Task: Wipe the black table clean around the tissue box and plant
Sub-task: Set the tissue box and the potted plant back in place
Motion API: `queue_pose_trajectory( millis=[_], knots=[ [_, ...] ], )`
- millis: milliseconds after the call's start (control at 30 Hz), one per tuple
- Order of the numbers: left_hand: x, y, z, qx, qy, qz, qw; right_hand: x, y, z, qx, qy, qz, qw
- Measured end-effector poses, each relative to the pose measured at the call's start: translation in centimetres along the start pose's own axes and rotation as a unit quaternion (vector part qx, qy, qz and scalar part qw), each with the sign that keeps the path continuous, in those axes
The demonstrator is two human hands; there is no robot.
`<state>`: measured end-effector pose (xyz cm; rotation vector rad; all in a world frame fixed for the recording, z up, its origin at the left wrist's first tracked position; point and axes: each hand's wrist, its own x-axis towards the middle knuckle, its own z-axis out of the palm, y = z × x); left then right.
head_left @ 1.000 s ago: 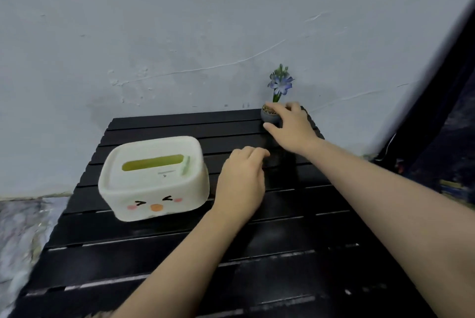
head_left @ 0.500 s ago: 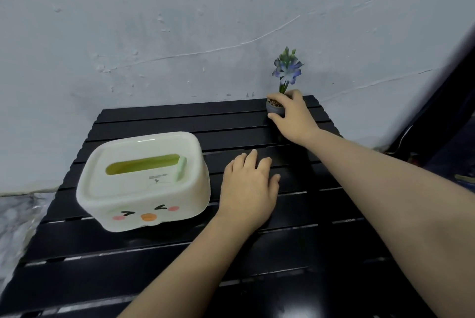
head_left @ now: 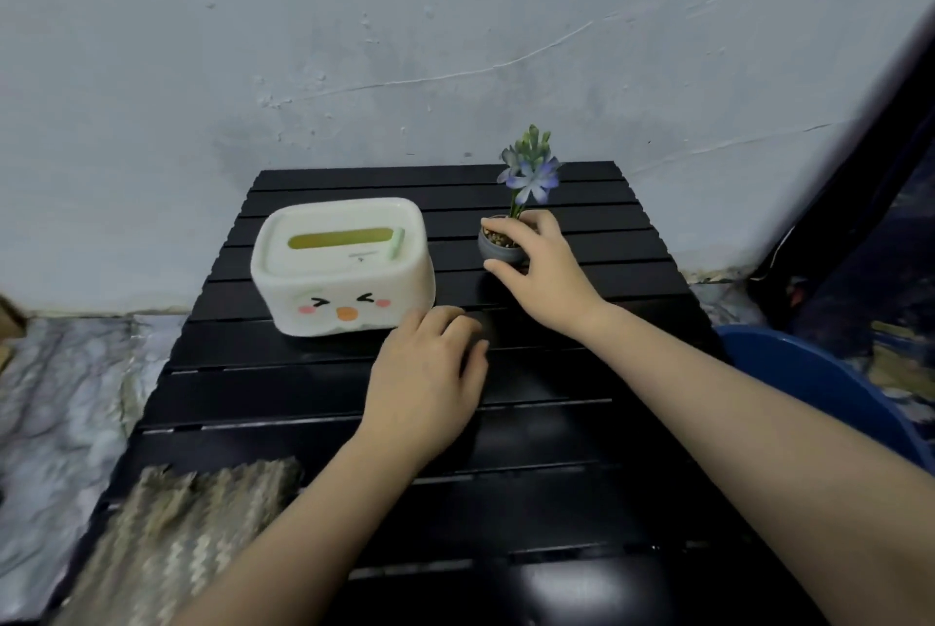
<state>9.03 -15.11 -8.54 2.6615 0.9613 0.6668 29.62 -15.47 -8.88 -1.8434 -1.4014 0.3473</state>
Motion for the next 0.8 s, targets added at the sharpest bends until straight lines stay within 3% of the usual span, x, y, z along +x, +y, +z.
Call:
queue_pose_trajectory(
  millis=[267,800],
  knots=[
    [-4.0,-0.8,-1.2,0.031,-0.014,-0.039,0.999,-2.2,-2.0,2.2,-0.013,-0.037,0.005,0.999],
    [-4.7,-1.3,-1.1,0.035,-0.017,-0.027,0.999,-3.5,-3.0,2.6,-0.029,-0.009,-0.001,1.000]
  ],
)
